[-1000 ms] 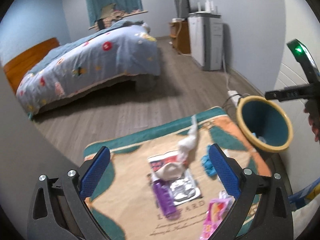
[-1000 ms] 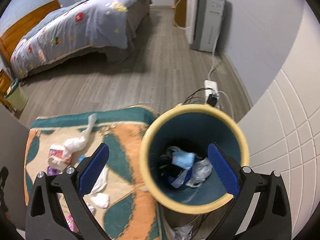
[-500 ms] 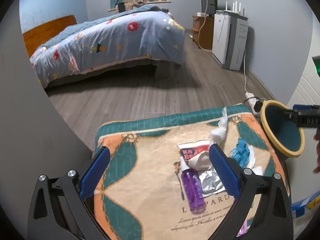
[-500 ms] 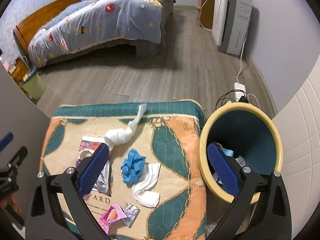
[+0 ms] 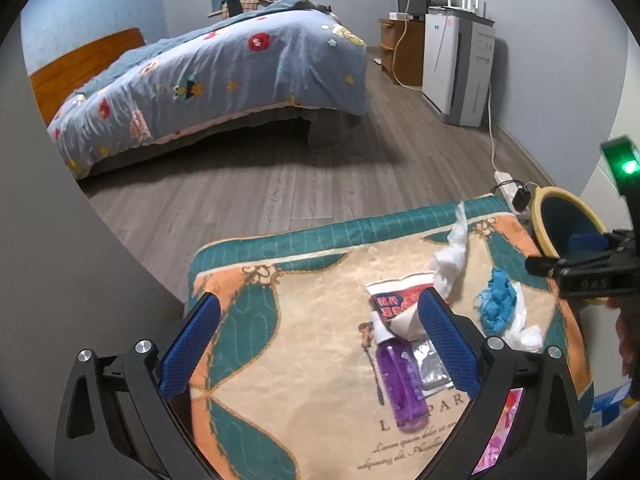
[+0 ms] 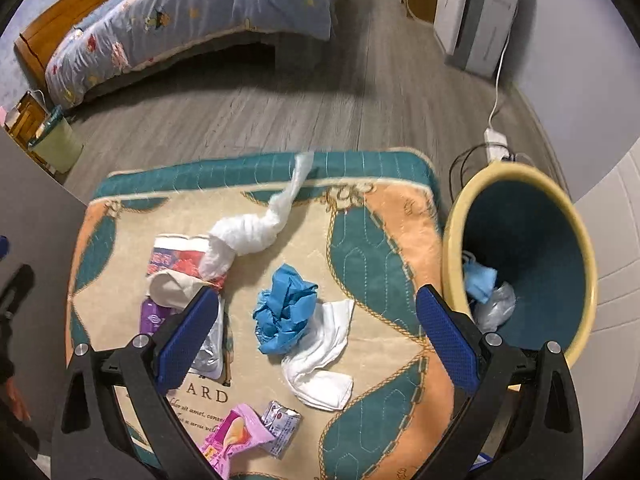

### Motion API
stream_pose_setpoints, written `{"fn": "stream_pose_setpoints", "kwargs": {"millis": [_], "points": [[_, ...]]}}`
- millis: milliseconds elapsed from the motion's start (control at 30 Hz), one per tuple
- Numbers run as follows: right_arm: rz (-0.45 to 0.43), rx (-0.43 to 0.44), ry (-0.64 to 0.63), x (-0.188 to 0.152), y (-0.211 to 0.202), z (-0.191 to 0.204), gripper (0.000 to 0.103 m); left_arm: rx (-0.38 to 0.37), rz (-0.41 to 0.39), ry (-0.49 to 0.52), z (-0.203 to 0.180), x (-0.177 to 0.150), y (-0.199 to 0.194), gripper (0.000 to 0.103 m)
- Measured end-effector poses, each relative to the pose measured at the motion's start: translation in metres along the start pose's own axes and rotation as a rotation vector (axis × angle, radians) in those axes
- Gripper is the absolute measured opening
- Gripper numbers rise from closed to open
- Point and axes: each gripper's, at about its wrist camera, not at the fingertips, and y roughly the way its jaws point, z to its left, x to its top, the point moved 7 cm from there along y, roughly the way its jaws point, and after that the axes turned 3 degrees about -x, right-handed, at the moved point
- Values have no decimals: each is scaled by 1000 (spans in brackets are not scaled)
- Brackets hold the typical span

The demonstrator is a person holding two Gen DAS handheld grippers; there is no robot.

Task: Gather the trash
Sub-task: 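Grasp the blue glove with the right gripper while the left grasps the white tissue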

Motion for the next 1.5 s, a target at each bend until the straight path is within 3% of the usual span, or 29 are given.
{"fn": "stream_pose_setpoints", "kwargs": {"millis": [133,200,433,567,633,867,1133,1400,1500], "points": [[57,-9,-27,-5,24,3,96,-8,10,-34,4,2,6,98],[94,0,-36,-9,35,7,85,-3,16,-31,4,3,9,98],[163,57,-55,-16,54,20,70,6,61,-11,-2,-2,30,98],[217,110,-36,-21,63,23,36,-7,120,14,-16,-12,52,98],[222,128,-22,-19,62,20,31,-15,137,20,-20,-15,59,98],[136,156,-3,4,38,5,30,-50,162,80,-49,-16,79,98],[31,75,36,27,26,-42,30,-133,152,75,-84,-3,105,97],[30,59,89,29,36,-66,30,-201,164,119,-125,4,140,94],[33,57,106,28,38,-75,30,-247,184,139,-140,3,151,74]]}}
